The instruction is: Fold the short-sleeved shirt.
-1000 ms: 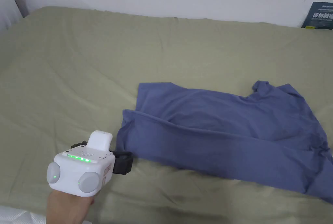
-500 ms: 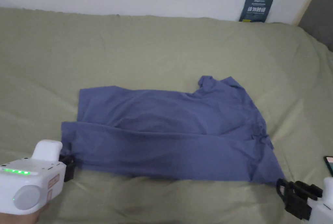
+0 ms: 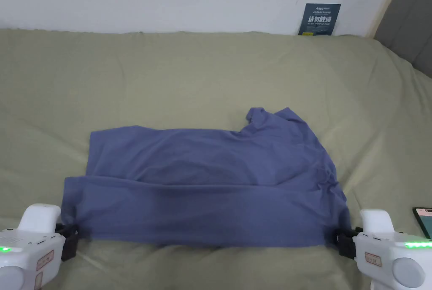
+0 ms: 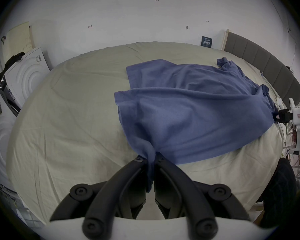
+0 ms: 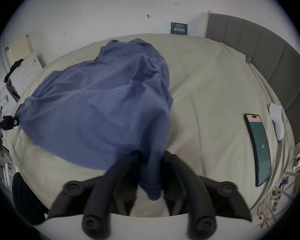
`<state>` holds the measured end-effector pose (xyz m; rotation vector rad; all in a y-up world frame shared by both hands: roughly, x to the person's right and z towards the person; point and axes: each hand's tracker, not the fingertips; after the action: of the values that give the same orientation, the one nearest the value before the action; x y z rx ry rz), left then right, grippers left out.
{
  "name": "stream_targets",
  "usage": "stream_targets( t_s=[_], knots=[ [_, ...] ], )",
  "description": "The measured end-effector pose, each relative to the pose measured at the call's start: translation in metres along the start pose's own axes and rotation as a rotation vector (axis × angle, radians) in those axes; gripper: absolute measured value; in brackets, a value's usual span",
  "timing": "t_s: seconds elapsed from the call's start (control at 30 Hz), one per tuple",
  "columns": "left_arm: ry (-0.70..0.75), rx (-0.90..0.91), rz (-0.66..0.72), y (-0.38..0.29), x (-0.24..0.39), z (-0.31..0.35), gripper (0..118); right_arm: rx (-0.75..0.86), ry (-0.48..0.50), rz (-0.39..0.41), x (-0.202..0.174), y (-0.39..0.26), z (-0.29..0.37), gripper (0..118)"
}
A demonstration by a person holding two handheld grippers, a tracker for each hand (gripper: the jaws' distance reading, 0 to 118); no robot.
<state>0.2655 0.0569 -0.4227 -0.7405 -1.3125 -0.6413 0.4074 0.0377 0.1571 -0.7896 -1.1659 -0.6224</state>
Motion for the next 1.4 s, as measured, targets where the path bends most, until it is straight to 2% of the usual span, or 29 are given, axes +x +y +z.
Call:
stream_targets(
  t_s=[0.03, 0.07, 0.13, 0.27, 0.4, 0.53, 0.7, 0.87, 0.9, 0.93, 0.97, 1.0, 1.03, 1.07, 1.1, 1.17, 1.33, 1.37, 1.4],
  knots=[
    [-0.003, -0.016, -0.002, 0.001, 0.000, -0.002, 4, -0.009, 0.046, -0.041, 0.002, 0.001, 0.001, 13],
    [-0.004, -0.026, -0.003, 0.001, -0.001, -0.003, 4, -0.009, 0.043, -0.063, 0.000, 0.002, 0.006, 11],
    [-0.011, -0.023, 0.013, 0.003, -0.007, 0.002, 3, -0.015, 0.065, -0.070, 0.006, 0.009, 0.015, 9],
    [-0.060, 0.020, 0.038, 0.016, -0.015, 0.037, 3, 0.016, 0.084, -0.029, 0.010, 0.032, 0.058, 9],
    [-0.076, 0.050, -0.025, 0.027, -0.011, 0.085, 3, 0.036, 0.113, 0.031, 0.010, 0.050, 0.108, 9],
    [-0.125, 0.050, 0.020, 0.018, -0.018, 0.120, 3, 0.021, 0.128, 0.060, 0.014, 0.048, 0.137, 9],
    [-0.114, -0.002, 0.021, -0.025, -0.009, 0.130, 3, -0.034, 0.151, 0.061, 0.015, 0.009, 0.132, 9],
    [-0.090, -0.089, 0.063, -0.068, 0.007, 0.097, 4, -0.071, 0.130, 0.056, 0.008, -0.044, 0.090, 11],
    [-0.073, -0.082, 0.059, -0.076, 0.011, 0.093, 12, -0.065, 0.124, 0.046, 0.008, -0.051, 0.085, 32],
    [-0.039, -0.035, 0.048, -0.079, 0.013, 0.095, 31, -0.030, 0.135, 0.029, 0.011, -0.056, 0.085, 68],
    [-0.051, 0.020, 0.040, -0.084, 0.002, 0.087, 55, -0.011, 0.134, 0.016, 0.013, -0.059, 0.086, 93],
    [-0.045, 0.098, 0.030, -0.088, 0.002, 0.097, 69, -0.009, 0.143, 0.004, 0.016, -0.060, 0.089, 103],
    [-0.048, 0.195, 0.038, -0.089, 0.003, 0.113, 69, 0.018, 0.180, -0.008, 0.018, -0.062, 0.097, 103],
    [-0.066, 0.265, 0.039, -0.092, 0.004, 0.128, 102, 0.071, 0.209, -0.029, 0.019, -0.063, 0.109, 118],
    [-0.087, 0.372, 0.030, -0.094, 0.004, 0.149, 113, 0.122, 0.219, -0.057, 0.018, -0.059, 0.124, 118],
    [-0.016, 0.464, -0.004, -0.092, 0.010, 0.177, 113, 0.191, 0.223, -0.062, 0.010, -0.053, 0.151, 118],
    [0.134, 0.650, -0.016, -0.077, 0.034, 0.217, 112, 0.526, 0.233, -0.005, -0.045, -0.044, 0.211, 118],
    [0.145, 0.655, -0.018, -0.071, 0.039, 0.216, 111, 0.579, 0.245, -0.007, -0.056, -0.042, 0.218, 118],
    [0.147, 0.642, -0.018, -0.065, 0.042, 0.215, 102, 0.631, 0.249, -0.017, -0.067, -0.042, 0.223, 115]
  ],
)
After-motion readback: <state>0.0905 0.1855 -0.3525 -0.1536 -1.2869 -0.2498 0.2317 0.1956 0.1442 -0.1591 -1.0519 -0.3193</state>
